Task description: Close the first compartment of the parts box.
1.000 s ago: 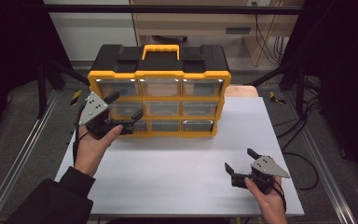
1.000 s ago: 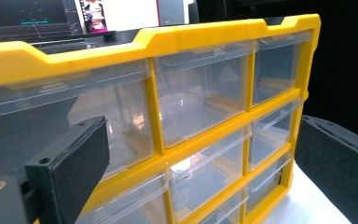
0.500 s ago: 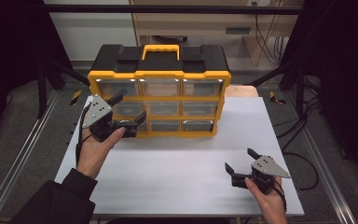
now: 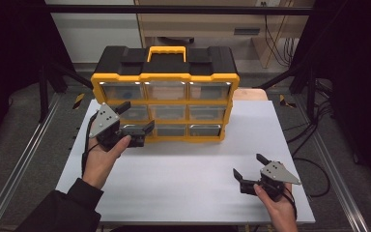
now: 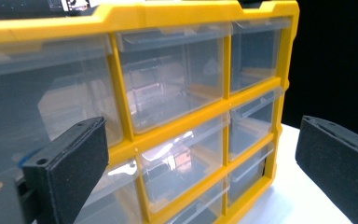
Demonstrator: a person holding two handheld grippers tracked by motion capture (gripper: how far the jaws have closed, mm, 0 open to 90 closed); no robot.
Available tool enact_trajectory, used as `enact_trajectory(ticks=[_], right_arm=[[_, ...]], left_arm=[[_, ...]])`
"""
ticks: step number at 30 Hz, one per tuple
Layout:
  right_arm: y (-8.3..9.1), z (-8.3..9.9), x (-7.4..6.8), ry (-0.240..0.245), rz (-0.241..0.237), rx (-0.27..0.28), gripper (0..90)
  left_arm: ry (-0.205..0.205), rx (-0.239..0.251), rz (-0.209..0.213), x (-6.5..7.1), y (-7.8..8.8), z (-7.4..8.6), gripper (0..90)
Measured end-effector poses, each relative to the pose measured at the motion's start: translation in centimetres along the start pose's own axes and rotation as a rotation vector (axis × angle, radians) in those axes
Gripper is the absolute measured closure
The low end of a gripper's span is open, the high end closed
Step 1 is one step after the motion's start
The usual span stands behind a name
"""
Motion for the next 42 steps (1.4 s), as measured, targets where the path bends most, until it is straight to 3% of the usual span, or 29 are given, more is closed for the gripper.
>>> enact_trajectory(ticks=[6,13,28,42], right_arm=[[0.0,0.0,0.0,0.002,-0.002,0.001,3.9],[0.0,0.0,0.0,0.002,-0.003,0.002,3.9],[-0.1,0.0,-0.1,0.006,-0.004,-0.003,3.8],[-0.1,0.0,-0.1,0.007,-0.008,-0.006,3.8]], left_arm=[[0.015,-0.015,0.012,0.6,0.1,1.0,2.0],[0.0,-0.016,0.009,0.6,0.1,1.6,1.8],[0.079,-0.014,0.005,0.2,1.6,4.4,1.8],[0.096,-0.043,-0.022,-1.2,2.9,7.1,1.8]])
Point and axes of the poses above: each handheld gripper's, and its own axes: y roughly backward along the jaws, z roughly out of its underside, x roughly to its right, the point moved 4 cm from there along -y, roughly forward along the jaws, and after that the axes turned 10 degrees about y, right-handed, at the moved point
